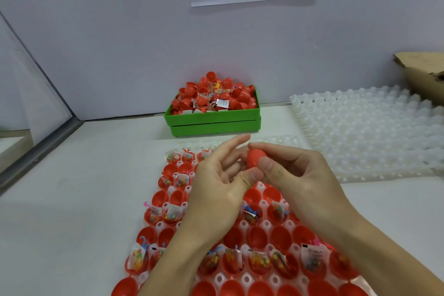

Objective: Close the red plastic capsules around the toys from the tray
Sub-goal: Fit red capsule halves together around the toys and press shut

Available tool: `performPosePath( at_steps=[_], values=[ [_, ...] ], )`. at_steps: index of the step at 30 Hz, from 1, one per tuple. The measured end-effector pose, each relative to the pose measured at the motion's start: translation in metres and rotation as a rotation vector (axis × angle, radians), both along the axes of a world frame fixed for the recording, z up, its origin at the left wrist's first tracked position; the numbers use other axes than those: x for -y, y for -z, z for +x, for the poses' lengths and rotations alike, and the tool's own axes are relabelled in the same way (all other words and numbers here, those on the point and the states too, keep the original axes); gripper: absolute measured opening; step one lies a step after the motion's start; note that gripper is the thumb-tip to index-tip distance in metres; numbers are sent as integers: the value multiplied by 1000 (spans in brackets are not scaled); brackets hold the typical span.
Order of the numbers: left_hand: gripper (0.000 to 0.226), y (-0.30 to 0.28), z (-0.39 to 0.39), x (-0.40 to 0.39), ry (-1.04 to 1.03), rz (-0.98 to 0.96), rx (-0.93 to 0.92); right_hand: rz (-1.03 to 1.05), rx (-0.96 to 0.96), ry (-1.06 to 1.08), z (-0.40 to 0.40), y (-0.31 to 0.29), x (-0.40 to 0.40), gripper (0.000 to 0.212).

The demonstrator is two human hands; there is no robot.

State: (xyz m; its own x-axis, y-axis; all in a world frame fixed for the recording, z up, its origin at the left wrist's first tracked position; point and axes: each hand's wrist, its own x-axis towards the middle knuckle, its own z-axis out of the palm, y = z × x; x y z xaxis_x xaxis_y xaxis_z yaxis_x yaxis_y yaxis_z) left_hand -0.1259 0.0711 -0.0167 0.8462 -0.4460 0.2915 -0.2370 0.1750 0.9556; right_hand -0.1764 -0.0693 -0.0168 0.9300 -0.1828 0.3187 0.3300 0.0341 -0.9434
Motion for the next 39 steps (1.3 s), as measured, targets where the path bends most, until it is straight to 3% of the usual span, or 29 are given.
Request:
performPosePath(
  at_steps=[5, 10, 16, 24, 28, 30, 33, 35, 39],
  values=[
    [19, 0, 5, 0, -31, -82, -74, -78, -5, 29, 1, -2, 5, 34],
    [25, -2, 4, -2, 9, -22, -86, -147, 23, 218, 3, -2, 6, 39],
    [21, -7, 0, -1, -13, 26, -20, -221, 23, 236, 3, -2, 7, 30],
    [51, -9, -3, -4, -72, 77, 54, -239, 3, 219, -1, -6, 5, 32],
    [31, -8, 0, -3, -82, 81, -2, -219, -33, 148, -2, -8, 4, 22],
    [22, -9, 1, -4, -76, 21, -116, -229, -38, 100, -3, -10, 5, 22],
    [36, -14, 4, -8, 41, -240, -545, -203, -27, 75, -4, -10, 7, 27],
    [38, -17, 6, -12, 112, -397, -738, -150, -34, 63, -4, -11, 8, 26],
    [34, -19, 8, -12, 96, -478, -774, -120, -44, 92, -3, -10, 9, 22]
  ],
)
